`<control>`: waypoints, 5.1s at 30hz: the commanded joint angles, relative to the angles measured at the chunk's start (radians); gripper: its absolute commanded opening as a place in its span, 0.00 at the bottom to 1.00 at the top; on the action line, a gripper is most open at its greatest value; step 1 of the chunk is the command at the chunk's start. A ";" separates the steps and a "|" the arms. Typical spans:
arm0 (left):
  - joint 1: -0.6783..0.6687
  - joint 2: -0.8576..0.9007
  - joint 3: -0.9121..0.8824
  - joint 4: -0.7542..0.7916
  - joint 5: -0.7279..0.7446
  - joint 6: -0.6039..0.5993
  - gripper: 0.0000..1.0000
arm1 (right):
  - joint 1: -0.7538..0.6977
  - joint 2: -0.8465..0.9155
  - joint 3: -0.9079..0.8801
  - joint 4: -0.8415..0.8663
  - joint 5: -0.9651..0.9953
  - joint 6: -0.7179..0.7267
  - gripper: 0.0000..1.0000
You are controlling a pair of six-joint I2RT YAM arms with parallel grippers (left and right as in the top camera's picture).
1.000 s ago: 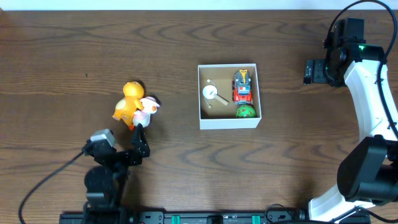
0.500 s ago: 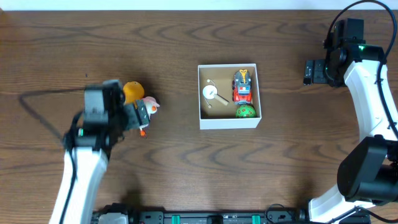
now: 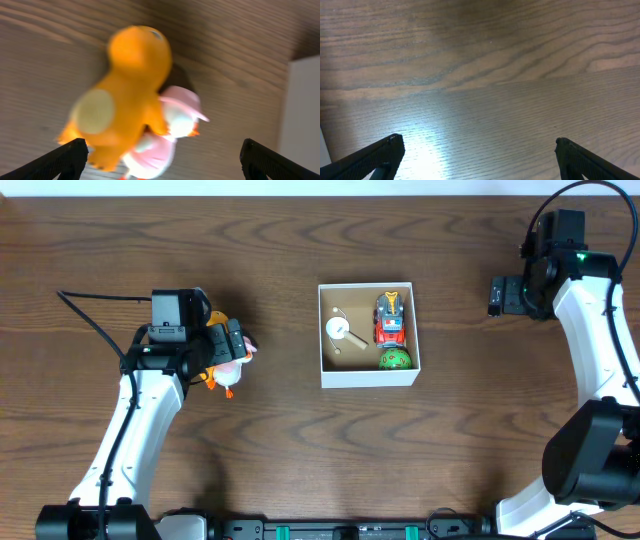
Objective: Pack container
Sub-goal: 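Move the left gripper to the orange dinosaur toy and grasp it, then lift the orange dinosaur and carry it right toward the box, then lower the dinosaur into the box's left side and release it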
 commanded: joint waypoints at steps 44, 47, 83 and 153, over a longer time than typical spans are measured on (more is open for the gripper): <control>0.006 0.200 0.015 0.099 -0.199 0.038 0.47 | -0.006 -0.014 -0.002 0.000 0.006 -0.009 0.99; 0.006 0.215 0.015 0.078 -0.199 0.038 0.47 | -0.006 -0.014 -0.002 0.000 0.006 -0.008 0.99; -0.165 -0.387 0.056 0.025 0.025 -0.188 0.06 | -0.006 -0.014 -0.002 0.000 0.006 -0.008 0.99; -0.710 0.182 0.057 0.418 -0.455 -0.135 0.06 | -0.006 -0.014 -0.002 0.000 0.006 -0.008 0.99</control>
